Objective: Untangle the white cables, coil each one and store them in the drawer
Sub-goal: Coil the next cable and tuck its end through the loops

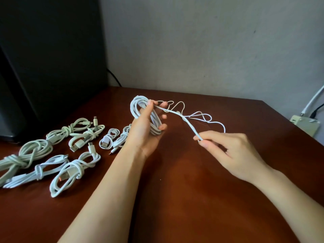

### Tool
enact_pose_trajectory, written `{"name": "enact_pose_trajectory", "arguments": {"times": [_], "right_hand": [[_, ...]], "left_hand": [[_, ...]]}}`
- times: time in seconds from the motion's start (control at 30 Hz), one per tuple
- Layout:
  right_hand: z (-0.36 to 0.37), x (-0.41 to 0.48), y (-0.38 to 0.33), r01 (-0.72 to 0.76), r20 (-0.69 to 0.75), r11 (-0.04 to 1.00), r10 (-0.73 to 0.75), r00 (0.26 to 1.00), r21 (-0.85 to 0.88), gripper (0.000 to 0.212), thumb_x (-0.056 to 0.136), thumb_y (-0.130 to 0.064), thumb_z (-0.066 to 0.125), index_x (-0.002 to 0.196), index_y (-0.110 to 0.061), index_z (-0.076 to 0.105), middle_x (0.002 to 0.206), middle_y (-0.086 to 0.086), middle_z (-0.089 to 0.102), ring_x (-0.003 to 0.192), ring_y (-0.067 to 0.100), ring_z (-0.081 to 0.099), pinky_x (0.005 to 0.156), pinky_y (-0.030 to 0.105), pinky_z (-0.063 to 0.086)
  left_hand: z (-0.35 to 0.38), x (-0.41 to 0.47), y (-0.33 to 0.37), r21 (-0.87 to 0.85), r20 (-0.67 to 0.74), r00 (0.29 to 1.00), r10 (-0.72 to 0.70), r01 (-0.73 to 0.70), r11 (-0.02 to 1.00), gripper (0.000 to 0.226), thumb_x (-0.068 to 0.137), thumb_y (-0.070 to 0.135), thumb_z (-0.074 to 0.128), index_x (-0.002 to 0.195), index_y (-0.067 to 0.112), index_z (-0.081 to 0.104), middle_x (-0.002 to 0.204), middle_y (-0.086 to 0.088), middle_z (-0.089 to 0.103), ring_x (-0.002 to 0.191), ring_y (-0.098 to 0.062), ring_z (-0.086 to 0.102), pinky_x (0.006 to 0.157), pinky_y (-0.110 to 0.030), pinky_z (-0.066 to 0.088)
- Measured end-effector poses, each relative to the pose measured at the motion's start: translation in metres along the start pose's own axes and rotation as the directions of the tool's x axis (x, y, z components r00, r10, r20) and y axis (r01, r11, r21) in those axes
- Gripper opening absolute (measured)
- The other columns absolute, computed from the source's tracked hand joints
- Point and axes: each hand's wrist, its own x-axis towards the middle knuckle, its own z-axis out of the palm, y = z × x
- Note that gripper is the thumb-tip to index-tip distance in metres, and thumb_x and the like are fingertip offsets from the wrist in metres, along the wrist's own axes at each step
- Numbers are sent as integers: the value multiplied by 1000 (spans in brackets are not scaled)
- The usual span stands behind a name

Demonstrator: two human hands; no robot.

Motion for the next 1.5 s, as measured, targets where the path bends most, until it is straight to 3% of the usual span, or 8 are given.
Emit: {"name": "enact_pose_trajectory", "arguments": {"times": [0.2, 0.4, 0.5, 0.63, 0.97, 1.17, 1.33, 1.5], "right_hand": [[3, -1, -3, 108, 124, 984, -91, 988, -140, 31, 94, -37, 48, 85, -21, 72, 59, -2, 64, 51, 13, 57, 48, 32, 49], [0, 1, -12, 201, 245, 938, -132, 961, -282, 35, 92, -35, 44, 63, -24, 62, 49, -12, 29, 46, 10, 30, 41, 23, 38], [0, 1, -14, 199, 280, 939, -118, 953, -280, 33, 90, -37, 44, 66, -27, 64, 52, -15, 28, 48, 7, 28, 43, 20, 36], [2, 1, -17, 164, 285, 945, -80, 955, -284, 29, 89, -41, 44, 74, -32, 67, 52, -17, 37, 51, 5, 38, 47, 11, 26], [-7, 2, -5, -124, 133, 980, 145, 981, -155, 35, 85, -61, 46, 71, -29, 40, 62, -7, 48, 58, 8, 44, 52, 17, 35], [-5, 1, -4, -107, 113, 994, 107, 988, -8, 24, 89, -53, 45, 78, -31, 41, 69, -5, 48, 55, 11, 42, 51, 16, 33], [-6, 4, -11, 155, -39, 983, -159, 986, -96, 21, 93, -41, 54, 83, -23, 59, 62, -8, 48, 52, 10, 40, 47, 24, 38], [-6, 6, -17, 317, -183, 903, -377, 908, -289, 33, 93, -32, 62, 74, -7, 70, 59, -1, 57, 47, 13, 46, 41, 28, 39]], "left_hand": [[-1, 1, -2, 52, -52, 999, -14, 17, 999, 24, 100, 27, 45, 80, 18, 55, 76, 0, 69, 70, -13, 56, 43, -17, 38], [-1, -3, -4, 66, -7, 997, -83, 83, 994, 23, 100, 31, 44, 83, 20, 55, 69, 2, 54, 75, -16, 63, 79, -41, 53], [2, -3, -5, -45, 33, 991, -132, 133, 990, 24, 100, 31, 45, 82, 18, 55, 66, -1, 51, 64, -16, 61, 65, -36, 59], [3, 1, -5, -161, 57, 988, -142, 150, 975, 25, 100, 30, 43, 81, 17, 51, 66, 0, 43, 52, -10, 42, 46, -18, 40], [-6, 11, 3, -308, -170, 984, 54, -105, 946, 27, 100, 38, 43, 85, 16, 46, 60, 2, 35, 46, -8, 31, 45, -17, 31], [-5, 10, -5, 146, -264, 952, 153, -118, 982, 21, 99, 37, 48, 87, 20, 49, 67, 3, 38, 50, -8, 35, 47, -21, 37], [-5, 10, -13, 525, -189, 946, 263, -129, 841, 18, 98, 35, 50, 87, 21, 49, 62, 3, 40, 49, -9, 38, 49, -24, 39], [0, 4, -18, 714, -15, 988, 153, -96, 693, 33, 93, 44, 55, 96, 11, 58, 66, 1, 41, 49, -9, 37, 41, -20, 35]]}}
